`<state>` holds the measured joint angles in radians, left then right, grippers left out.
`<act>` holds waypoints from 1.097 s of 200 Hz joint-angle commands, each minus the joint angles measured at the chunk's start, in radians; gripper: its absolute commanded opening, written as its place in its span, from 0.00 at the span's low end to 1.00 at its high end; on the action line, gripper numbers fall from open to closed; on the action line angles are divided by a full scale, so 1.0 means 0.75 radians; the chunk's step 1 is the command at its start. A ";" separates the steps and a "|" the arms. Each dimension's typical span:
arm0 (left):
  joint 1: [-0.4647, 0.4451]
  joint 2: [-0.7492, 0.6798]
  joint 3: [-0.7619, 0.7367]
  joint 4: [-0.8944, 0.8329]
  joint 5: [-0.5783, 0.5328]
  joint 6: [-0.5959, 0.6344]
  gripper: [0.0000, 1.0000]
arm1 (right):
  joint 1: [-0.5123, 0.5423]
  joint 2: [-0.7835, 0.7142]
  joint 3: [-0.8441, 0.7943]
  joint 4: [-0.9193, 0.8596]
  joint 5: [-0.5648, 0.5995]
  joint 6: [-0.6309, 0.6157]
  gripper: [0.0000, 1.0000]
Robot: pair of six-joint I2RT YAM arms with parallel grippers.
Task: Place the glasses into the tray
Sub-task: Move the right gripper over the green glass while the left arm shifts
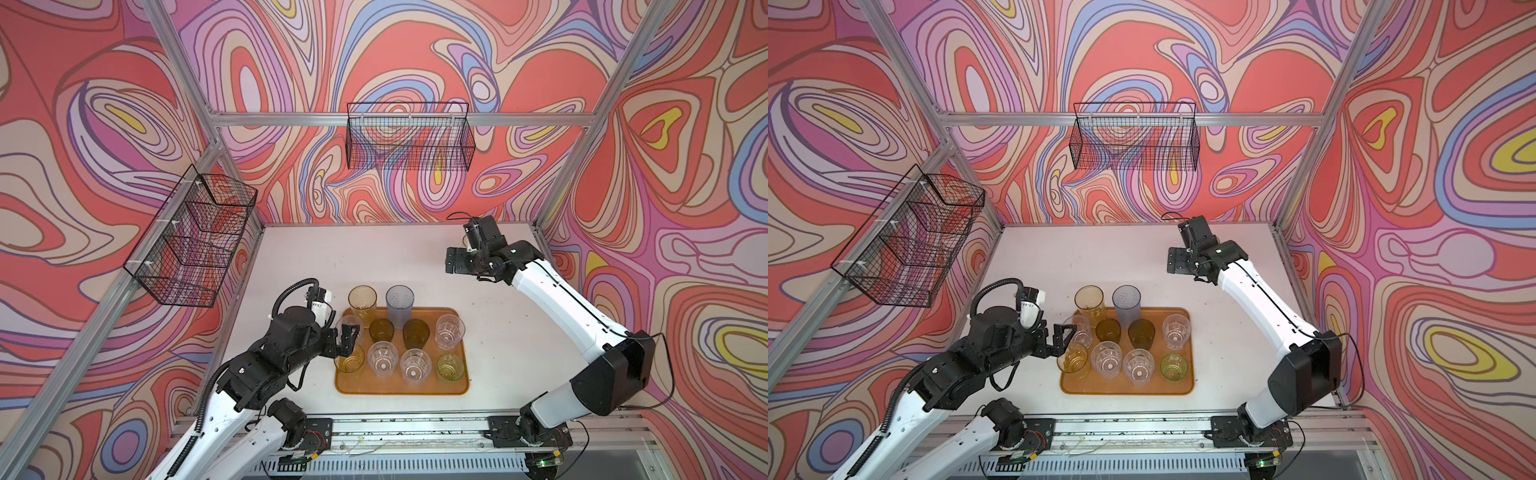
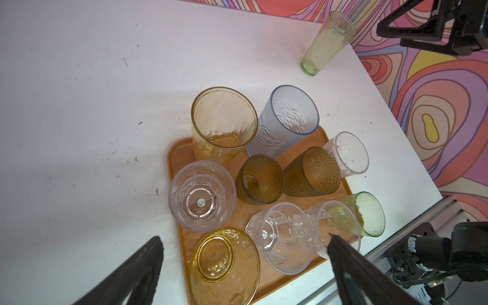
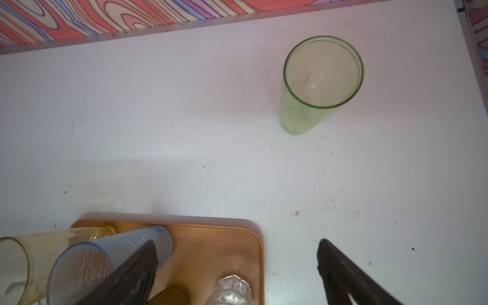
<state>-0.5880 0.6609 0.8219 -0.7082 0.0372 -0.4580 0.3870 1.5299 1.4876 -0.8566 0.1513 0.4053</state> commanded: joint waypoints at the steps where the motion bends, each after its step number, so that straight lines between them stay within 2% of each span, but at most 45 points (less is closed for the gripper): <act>1: 0.006 0.060 0.062 0.070 0.023 -0.017 1.00 | -0.103 -0.012 -0.040 0.066 -0.064 -0.026 0.96; 25: 0.005 0.172 0.142 0.068 0.020 0.029 1.00 | -0.234 0.028 -0.045 0.095 -0.148 -0.052 0.94; 76: 0.004 0.442 0.387 0.031 0.058 0.160 1.00 | -0.377 0.077 -0.003 0.134 -0.203 -0.078 0.88; 104: 0.005 0.519 0.411 0.125 0.066 0.216 1.00 | -0.422 0.138 0.066 0.130 -0.213 -0.102 0.75; 135: 0.004 0.525 0.294 0.323 0.031 0.326 1.00 | -0.454 0.252 0.181 0.100 -0.177 -0.110 0.68; 149: 0.006 0.505 0.220 0.377 0.080 0.349 1.00 | -0.463 0.301 0.225 0.102 -0.176 -0.117 0.63; 161: 0.006 0.476 0.196 0.371 0.106 0.367 1.00 | -0.471 0.356 0.273 0.087 -0.172 -0.123 0.62; 219: 0.005 0.395 0.162 0.380 0.030 0.390 1.00 | -0.482 0.484 0.350 0.103 -0.186 -0.095 0.55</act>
<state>-0.5880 0.9813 0.9440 -0.4625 0.0776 -0.2005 0.0311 1.8641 1.7187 -0.7776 0.0139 0.3271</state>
